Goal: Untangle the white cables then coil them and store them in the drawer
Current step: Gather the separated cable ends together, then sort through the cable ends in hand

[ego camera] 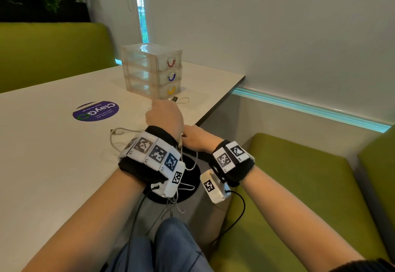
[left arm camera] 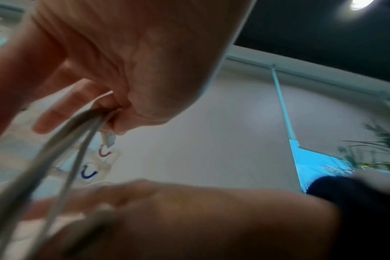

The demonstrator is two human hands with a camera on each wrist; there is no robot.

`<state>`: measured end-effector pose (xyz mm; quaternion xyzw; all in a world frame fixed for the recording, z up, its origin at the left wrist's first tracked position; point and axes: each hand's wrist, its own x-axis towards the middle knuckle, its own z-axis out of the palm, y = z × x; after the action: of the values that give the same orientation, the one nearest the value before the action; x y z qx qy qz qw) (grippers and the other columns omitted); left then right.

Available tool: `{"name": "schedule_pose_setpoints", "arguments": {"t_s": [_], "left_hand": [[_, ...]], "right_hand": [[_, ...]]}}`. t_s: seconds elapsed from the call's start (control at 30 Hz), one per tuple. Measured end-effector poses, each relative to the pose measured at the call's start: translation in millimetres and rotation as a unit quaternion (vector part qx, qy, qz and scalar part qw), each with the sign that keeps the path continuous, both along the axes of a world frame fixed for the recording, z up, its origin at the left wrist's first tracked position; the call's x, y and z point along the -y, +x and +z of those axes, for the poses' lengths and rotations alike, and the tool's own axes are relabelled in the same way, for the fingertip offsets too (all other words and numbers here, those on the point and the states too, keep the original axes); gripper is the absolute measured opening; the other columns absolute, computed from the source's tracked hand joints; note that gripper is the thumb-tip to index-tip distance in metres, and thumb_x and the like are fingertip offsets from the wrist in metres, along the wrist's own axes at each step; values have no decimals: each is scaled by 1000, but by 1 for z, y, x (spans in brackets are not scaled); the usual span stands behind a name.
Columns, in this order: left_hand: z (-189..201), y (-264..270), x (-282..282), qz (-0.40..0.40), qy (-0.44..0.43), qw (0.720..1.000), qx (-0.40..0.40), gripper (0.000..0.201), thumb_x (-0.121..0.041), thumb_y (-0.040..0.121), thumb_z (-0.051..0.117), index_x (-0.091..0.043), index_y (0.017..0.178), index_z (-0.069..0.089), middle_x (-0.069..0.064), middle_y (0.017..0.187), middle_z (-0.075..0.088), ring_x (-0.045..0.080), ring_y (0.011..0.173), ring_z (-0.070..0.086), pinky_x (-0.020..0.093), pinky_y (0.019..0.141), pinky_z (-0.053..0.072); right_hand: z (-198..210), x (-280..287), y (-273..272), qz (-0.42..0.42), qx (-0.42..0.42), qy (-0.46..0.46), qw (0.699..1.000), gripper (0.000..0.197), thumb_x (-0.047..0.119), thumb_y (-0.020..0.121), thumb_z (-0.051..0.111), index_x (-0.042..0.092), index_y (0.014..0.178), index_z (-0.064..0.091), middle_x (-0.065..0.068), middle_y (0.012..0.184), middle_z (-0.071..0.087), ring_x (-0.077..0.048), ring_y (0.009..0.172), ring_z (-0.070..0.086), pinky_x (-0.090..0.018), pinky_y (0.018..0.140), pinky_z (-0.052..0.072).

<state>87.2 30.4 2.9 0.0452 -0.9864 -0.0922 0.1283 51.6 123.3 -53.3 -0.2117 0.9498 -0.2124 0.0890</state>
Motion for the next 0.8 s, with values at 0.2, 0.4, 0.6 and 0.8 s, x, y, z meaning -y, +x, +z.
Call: {"name": "schedule_pose_setpoints", "arguments": {"t_s": [0.2,0.4,0.6,0.8], "left_hand": [[7,2,-7,-130,122,983,-52,31,-16,100,33,-2,116,54,18,116,56,32,106,54,35,79,41],[-1,2,-39,-264,337,896,-119,37,-27,101,32,-1,100,58,3,85,57,14,73,53,13,60,34],[-15,-3,-47,-251,428,860,-116,32,-24,101,34,-1,101,55,14,95,66,26,91,63,36,85,51],[-26,4,-51,-289,478,829,-36,33,-23,101,34,-1,111,55,6,103,65,16,94,62,21,81,51]], "right_hand": [[34,-45,2,-74,4,-67,995,49,15,90,44,18,138,32,-5,87,55,-18,80,52,-29,76,40],[50,-74,23,-86,115,-64,988,61,-2,89,35,27,143,26,3,73,63,-11,49,39,-22,49,35],[58,-89,35,-92,108,-89,986,69,12,98,32,38,144,-13,-12,102,68,-10,39,45,-21,39,41],[57,-86,39,-84,175,-68,979,47,13,96,35,27,137,19,-5,64,52,-8,38,30,-22,40,25]]}}
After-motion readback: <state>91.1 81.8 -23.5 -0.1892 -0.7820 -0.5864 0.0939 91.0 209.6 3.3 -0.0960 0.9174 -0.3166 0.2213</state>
